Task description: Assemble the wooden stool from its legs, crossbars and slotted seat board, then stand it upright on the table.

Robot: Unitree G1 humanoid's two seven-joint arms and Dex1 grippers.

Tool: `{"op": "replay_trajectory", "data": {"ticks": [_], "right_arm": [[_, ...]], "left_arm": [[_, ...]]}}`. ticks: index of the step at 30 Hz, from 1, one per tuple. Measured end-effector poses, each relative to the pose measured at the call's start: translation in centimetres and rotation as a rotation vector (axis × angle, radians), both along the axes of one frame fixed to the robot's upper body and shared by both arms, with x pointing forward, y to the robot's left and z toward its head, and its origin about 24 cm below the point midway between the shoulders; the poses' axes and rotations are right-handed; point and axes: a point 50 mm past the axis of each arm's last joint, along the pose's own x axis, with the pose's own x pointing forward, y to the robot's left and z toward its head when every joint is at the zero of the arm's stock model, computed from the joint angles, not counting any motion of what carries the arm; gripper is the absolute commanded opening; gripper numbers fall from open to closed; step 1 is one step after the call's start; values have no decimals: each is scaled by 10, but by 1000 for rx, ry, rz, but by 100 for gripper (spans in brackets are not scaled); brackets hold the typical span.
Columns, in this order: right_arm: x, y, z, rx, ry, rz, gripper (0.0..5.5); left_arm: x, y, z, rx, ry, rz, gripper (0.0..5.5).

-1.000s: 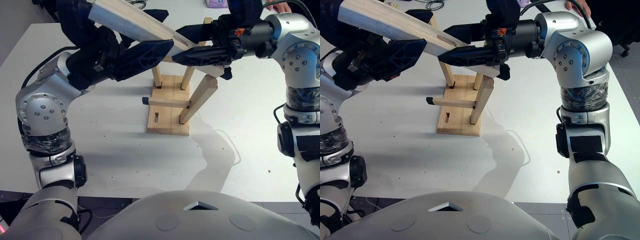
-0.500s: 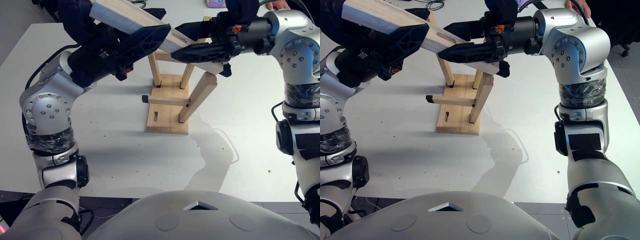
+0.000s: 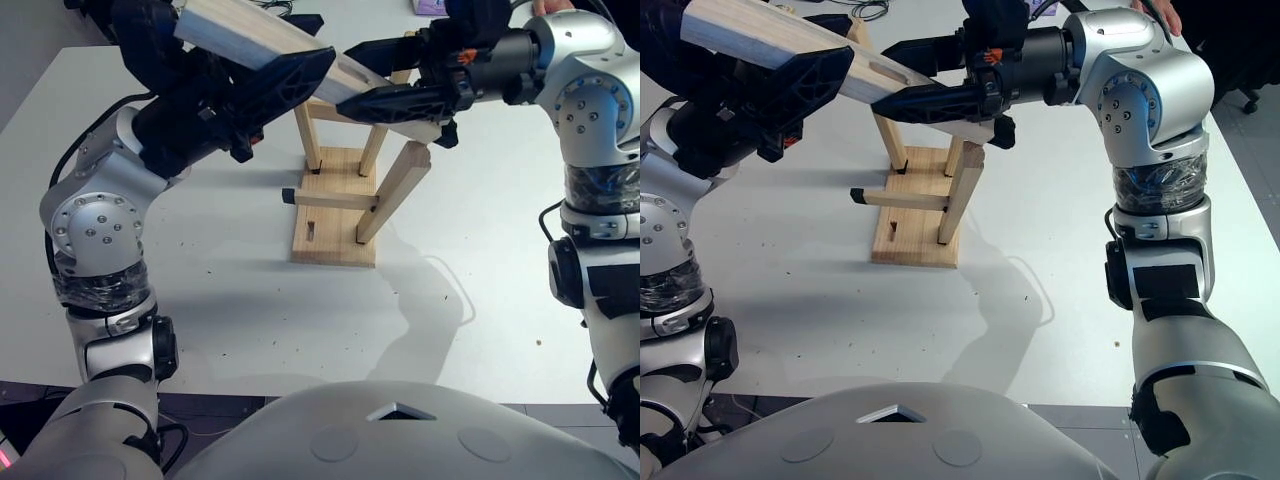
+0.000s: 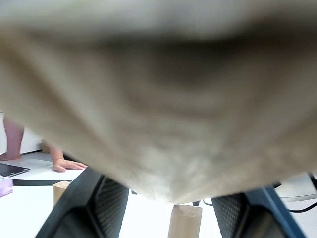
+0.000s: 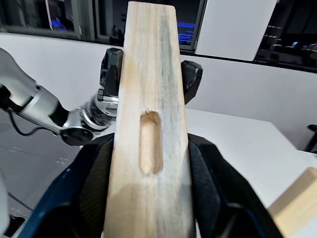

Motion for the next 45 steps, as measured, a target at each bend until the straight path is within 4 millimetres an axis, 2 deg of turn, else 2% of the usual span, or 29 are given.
{"op": "replay_trajectory", "data": {"ticks": [7,13,19,30,31,33,37,45], "right_arm": [[3,2,-5,-10,63,-5,206],[2,2,1,1,161,101,205],[10,0,7,-5,165,114,206],[19,-2,2,-18,125,100,206],[19,-2,3,-21,109,95,242],[20,-3,3,-26,85,82,267],[23,-9,8,-25,-5,7,318],[27,-14,-5,-36,-56,-101,438]], "left_arm": [[2,1,-1,16,-25,15,212],[-10,0,8,94,-175,-20,205],[-1,1,11,135,-261,-18,205],[9,1,6,149,-264,-2,205],[10,1,6,152,-267,-2,205],[12,1,5,165,-275,3,205],[21,8,-14,257,-204,52,205],[31,20,-23,310,-187,93,205]]}}
